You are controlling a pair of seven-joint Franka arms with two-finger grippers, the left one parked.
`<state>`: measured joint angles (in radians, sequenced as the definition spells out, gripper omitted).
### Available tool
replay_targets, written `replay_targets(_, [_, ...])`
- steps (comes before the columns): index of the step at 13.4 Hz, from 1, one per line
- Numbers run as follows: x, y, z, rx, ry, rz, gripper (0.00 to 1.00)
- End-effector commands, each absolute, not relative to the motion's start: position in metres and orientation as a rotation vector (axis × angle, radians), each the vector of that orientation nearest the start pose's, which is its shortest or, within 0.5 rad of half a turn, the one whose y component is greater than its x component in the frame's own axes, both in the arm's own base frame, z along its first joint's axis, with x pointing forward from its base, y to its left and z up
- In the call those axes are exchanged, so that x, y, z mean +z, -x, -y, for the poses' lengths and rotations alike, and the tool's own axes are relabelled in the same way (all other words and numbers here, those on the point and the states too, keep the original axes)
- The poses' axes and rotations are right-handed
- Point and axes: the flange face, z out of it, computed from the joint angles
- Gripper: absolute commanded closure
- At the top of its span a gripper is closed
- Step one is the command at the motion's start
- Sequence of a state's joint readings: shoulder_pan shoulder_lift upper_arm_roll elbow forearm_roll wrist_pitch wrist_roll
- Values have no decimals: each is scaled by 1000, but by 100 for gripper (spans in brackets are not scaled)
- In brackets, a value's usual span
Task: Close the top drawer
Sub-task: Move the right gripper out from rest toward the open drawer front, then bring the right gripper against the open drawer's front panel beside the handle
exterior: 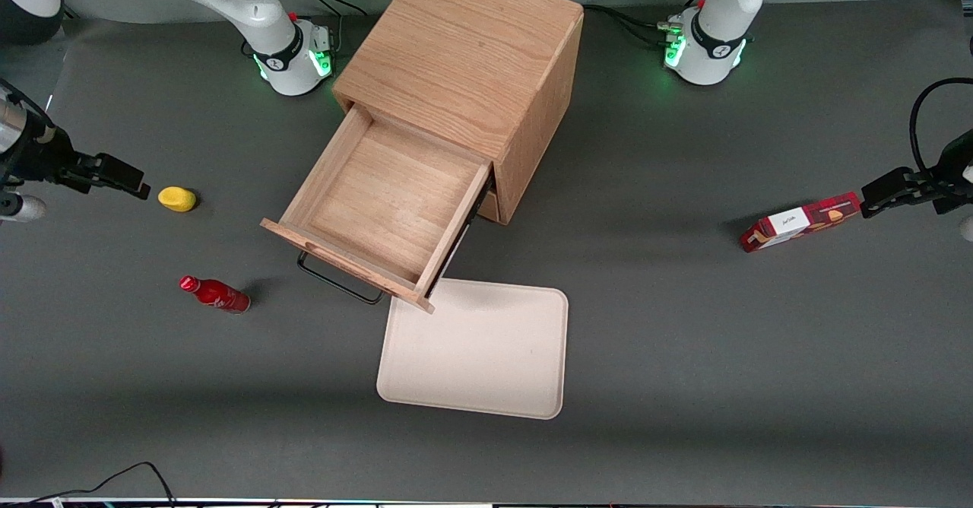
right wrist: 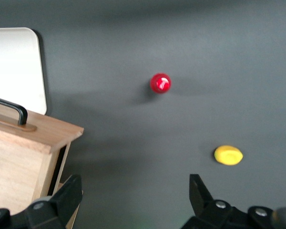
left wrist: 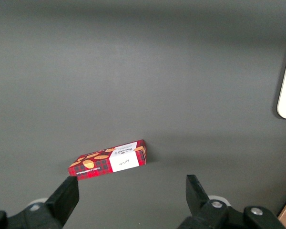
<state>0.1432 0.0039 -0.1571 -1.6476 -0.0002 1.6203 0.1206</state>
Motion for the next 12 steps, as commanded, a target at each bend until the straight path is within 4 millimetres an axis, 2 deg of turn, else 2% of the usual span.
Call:
replay_targets(1, [585,-603,-13,31,3144,-31,0])
replay_targets(5, [567,-656,-41,-7,3068,195,0])
replay_targets(8, [551,-683,-61,-30,3037,420,0])
replay_targets(10, [540,-700,-85,-82,3009,495,0])
replay_targets(12, [518,-712,-105,-108,2982,535,0])
